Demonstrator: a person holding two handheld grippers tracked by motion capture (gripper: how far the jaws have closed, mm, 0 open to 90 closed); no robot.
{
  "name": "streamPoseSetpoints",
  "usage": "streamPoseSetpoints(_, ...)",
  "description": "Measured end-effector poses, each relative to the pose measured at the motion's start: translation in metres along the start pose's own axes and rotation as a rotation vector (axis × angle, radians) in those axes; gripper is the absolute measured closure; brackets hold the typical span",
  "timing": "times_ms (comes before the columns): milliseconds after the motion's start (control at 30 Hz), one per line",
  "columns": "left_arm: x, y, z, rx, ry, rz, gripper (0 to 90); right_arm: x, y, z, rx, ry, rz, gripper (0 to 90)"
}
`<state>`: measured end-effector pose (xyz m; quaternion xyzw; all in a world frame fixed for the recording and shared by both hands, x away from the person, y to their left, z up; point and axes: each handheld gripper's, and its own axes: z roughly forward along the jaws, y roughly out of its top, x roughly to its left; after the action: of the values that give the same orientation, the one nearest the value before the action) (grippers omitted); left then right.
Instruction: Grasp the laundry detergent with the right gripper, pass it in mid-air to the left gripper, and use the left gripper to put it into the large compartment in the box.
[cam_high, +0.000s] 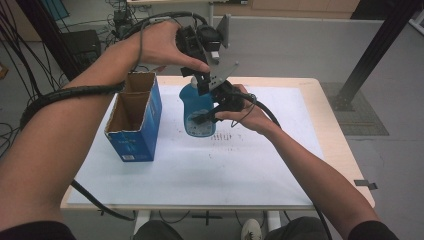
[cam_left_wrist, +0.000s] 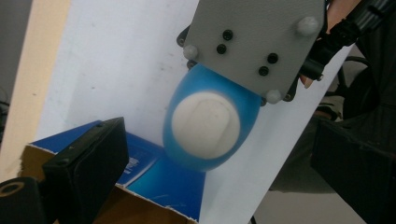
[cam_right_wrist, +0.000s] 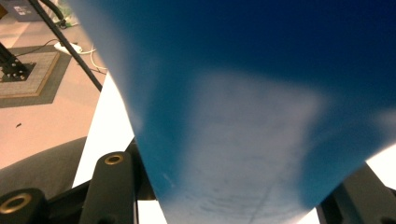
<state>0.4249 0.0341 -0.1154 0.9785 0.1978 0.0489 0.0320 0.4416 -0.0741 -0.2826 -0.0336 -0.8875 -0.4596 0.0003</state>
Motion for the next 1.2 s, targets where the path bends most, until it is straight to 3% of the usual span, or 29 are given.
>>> streamPoseSetpoints(167, -0.003, -0.004, 0.007, 0.034, 0.006, 0.016, 5.0, 0.008, 0.003, 0.000, -0.003, 0.022, -0.026, 43.9)
streamPoseSetpoints(267, -0.004, -0.008, 0.011, 0.034, -0.017, 0.014, 5.0, 0.010, 0.005, 0.002, -0.012, 0.028, -0.035, 43.8)
streamPoseSetpoints(433, -0.004, -0.012, 0.018, 0.048, -0.039, 0.023, 4.9, 0.013, 0.007, 0.004, -0.009, 0.032, -0.036, 43.9)
streamPoseSetpoints(667, -0.002, -0.016, 0.034, 0.097, -0.037, 0.047, 4.9, 0.018, 0.008, 0.013, 0.004, 0.038, -0.039, 43.9)
streamPoseSetpoints(1200, -0.004, -0.018, 0.044, 0.104, -0.053, 0.061, 4.9, 0.019, 0.010, 0.014, -0.019, 0.041, -0.042, 43.9)
